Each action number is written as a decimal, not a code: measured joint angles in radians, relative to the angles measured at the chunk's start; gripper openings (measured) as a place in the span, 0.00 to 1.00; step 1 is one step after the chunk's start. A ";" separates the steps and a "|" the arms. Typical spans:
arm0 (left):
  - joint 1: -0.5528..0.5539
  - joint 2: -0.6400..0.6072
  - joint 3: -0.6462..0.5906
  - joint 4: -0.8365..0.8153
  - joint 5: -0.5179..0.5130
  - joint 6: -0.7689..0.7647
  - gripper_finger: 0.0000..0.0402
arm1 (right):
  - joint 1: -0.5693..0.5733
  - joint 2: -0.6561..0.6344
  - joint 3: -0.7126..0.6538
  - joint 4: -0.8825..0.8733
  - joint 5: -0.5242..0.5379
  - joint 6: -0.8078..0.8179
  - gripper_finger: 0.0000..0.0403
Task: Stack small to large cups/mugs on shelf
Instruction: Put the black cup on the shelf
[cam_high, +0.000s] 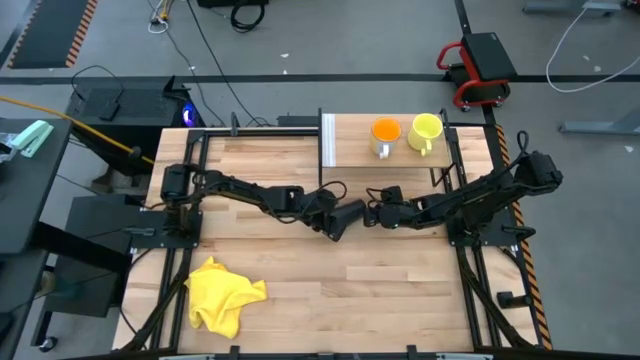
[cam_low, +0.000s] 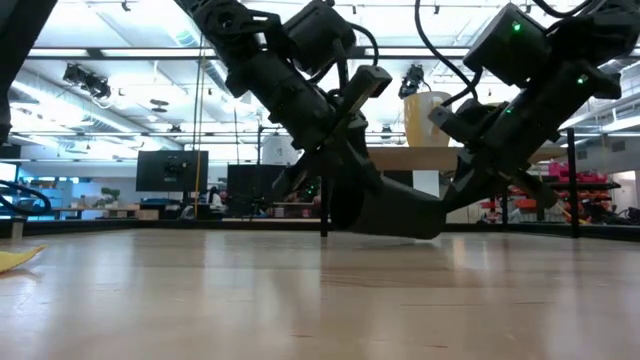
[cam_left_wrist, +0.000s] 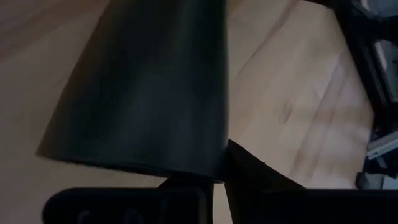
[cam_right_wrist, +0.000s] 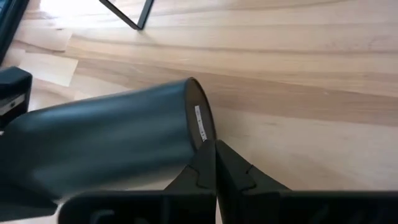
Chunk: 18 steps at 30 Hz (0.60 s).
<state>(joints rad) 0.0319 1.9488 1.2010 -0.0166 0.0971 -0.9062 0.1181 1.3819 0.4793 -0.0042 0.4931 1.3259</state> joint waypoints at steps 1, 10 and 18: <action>0.000 0.000 0.002 0.000 0.007 0.000 0.07 | 0.000 0.000 0.000 0.000 -0.004 -0.002 0.00; -0.001 -0.062 0.003 -0.061 0.034 0.026 0.06 | 0.042 0.000 0.000 0.046 -0.027 -0.012 0.00; 0.000 -0.123 0.003 -0.110 0.026 0.035 0.05 | 0.061 0.000 0.035 0.032 -0.038 -0.018 0.00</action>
<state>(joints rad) 0.0319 1.8256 1.2045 -0.1261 0.1230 -0.8712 0.1791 1.3819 0.5146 0.0280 0.4549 1.3075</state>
